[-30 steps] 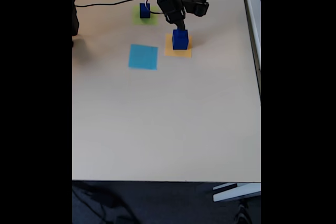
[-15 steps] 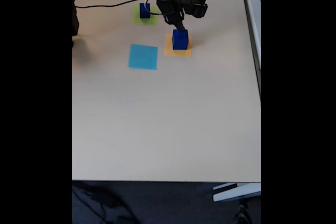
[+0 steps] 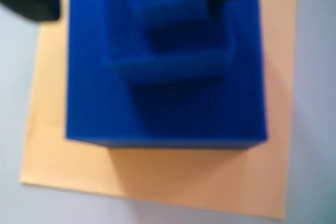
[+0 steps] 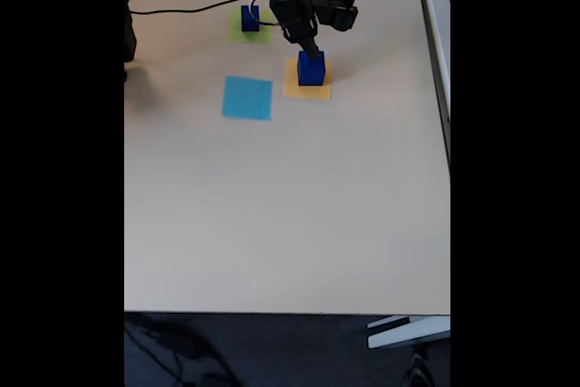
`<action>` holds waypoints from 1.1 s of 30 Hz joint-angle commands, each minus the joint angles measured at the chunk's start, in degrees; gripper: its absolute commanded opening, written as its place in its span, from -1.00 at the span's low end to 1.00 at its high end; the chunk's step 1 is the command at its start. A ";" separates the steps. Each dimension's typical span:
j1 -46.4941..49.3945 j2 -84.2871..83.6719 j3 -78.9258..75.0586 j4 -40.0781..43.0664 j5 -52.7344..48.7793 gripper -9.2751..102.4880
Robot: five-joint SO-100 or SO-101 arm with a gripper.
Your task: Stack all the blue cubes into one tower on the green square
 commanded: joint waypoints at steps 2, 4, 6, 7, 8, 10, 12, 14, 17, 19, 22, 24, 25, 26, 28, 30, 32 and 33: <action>-0.18 9.05 0.09 -1.23 -0.26 -0.58; -0.53 11.25 0.00 -1.14 -0.26 -0.58; -0.79 13.45 0.09 -1.14 -0.70 -0.58; -0.97 14.50 0.09 -1.05 -0.97 -0.58; -1.05 15.47 0.09 -1.23 -1.14 -0.58; -1.41 17.23 0.00 -1.76 -2.02 -0.58; -2.11 18.81 0.09 -2.02 -1.93 -0.58; -3.25 20.39 1.41 -2.02 -0.62 -0.59; -5.54 22.59 5.10 -2.02 3.25 -0.59; -7.12 24.35 8.88 -2.37 6.06 -0.59; -9.05 26.63 14.06 -2.37 11.25 -0.58; -10.46 27.33 15.91 -2.11 13.18 -0.44; -11.25 27.60 16.88 -1.93 14.41 -0.40; -12.13 27.95 18.11 -1.85 15.91 -0.38; -13.71 28.12 19.42 -1.85 17.93 -0.23; -15.12 28.48 21.27 -2.37 20.04 -0.25; -16.61 28.48 22.50 -2.37 21.88 -0.26; -17.58 28.39 23.47 -2.46 23.73 -0.21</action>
